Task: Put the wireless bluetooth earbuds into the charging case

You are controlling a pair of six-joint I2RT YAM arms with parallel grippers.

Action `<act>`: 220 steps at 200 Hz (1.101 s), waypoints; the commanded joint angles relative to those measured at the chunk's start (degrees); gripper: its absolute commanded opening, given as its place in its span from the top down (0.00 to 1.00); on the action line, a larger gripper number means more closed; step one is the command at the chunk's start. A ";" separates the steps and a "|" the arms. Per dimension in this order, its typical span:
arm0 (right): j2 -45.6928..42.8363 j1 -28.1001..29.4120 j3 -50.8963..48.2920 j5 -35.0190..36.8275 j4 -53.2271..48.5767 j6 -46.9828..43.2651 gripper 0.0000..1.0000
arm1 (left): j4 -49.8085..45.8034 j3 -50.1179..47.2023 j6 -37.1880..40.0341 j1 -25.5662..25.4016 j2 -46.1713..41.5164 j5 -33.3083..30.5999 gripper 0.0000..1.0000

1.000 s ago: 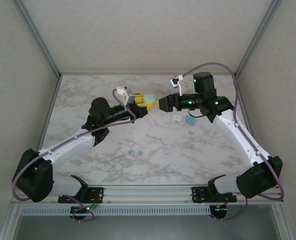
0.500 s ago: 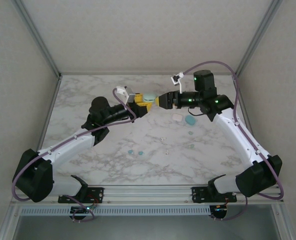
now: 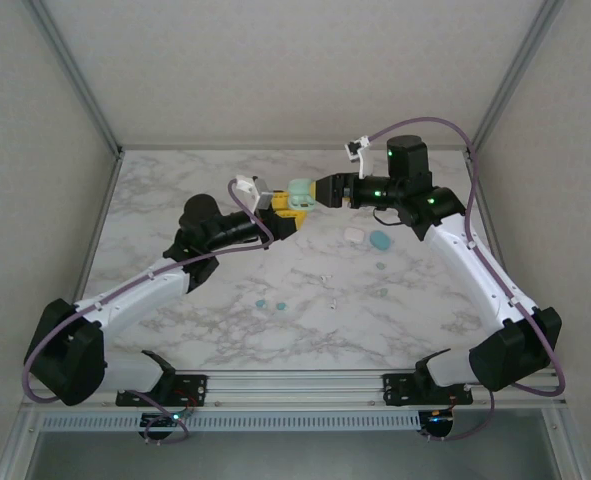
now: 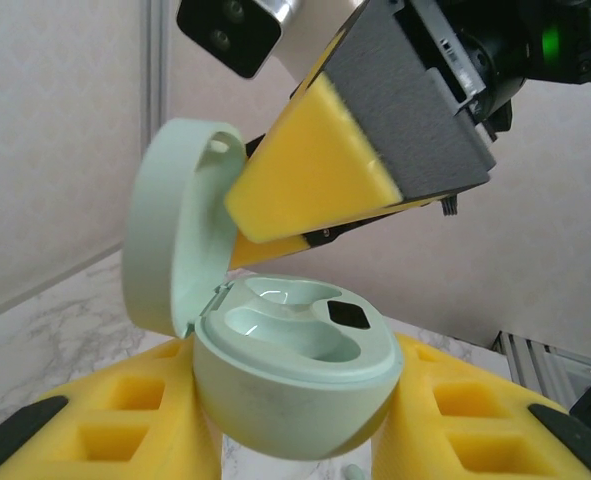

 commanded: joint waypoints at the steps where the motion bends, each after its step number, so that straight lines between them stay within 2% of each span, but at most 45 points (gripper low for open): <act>1: -0.62 0.21 1.89 -1.19 0.99 0.53 0.25 | 0.89 -1.24 0.82 -0.11 -2.35 -2.09 0.70; 17: -1.67 0.21 2.29 -3.91 -0.81 -1.81 0.24 | 1.57 -2.01 0.71 0.02 -2.74 -4.08 0.70; 39: -4.99 0.16 1.38 0.87 -2.68 -2.95 0.22 | 1.66 -2.56 0.46 0.33 -3.31 -5.60 0.70; 48: -6.62 0.08 0.19 4.66 -2.29 -2.18 0.21 | 2.04 -2.95 0.50 0.42 -3.69 -6.66 0.70; 67: -10.35 -0.06 -2.31 15.85 -3.65 0.87 0.30 | 3.27 -4.11 -0.02 1.00 -4.51 -7.74 0.70; 79: -11.59 -0.46 -3.24 22.64 -7.13 0.65 0.33 | 3.35 -4.47 -0.39 1.34 -4.74 -7.68 0.70; 94: -11.58 -1.53 -4.34 32.23 -12.51 1.45 0.41 | 3.24 -4.63 -0.65 1.39 -4.95 -7.48 0.70; 108: -10.57 -3.91 -5.29 35.42 -17.66 3.62 0.45 | 3.16 -5.05 -0.87 1.39 -5.28 -7.49 0.70; 149: -7.95 -8.88 -12.98 38.54 -28.76 10.47 0.52 | 2.72 -5.58 -2.31 1.39 -5.81 -6.45 0.70; 180: -8.77 -14.47 -23.98 33.01 -23.21 13.28 0.58 | 2.81 -6.07 -2.12 1.32 -6.01 -6.62 0.70; 192: -6.59 -16.26 -25.33 29.88 -21.46 11.76 0.61 | 2.97 -5.90 -2.19 1.35 -5.68 -6.38 0.70; 206: -2.88 -16.64 -24.37 25.11 -19.78 4.37 0.56 | 2.90 -5.45 -2.41 1.25 -5.49 -6.01 0.70; 220: 1.33 -16.64 -22.18 26.38 -20.34 -0.64 0.54 | 2.79 -5.36 -2.32 1.30 -5.48 -6.00 0.70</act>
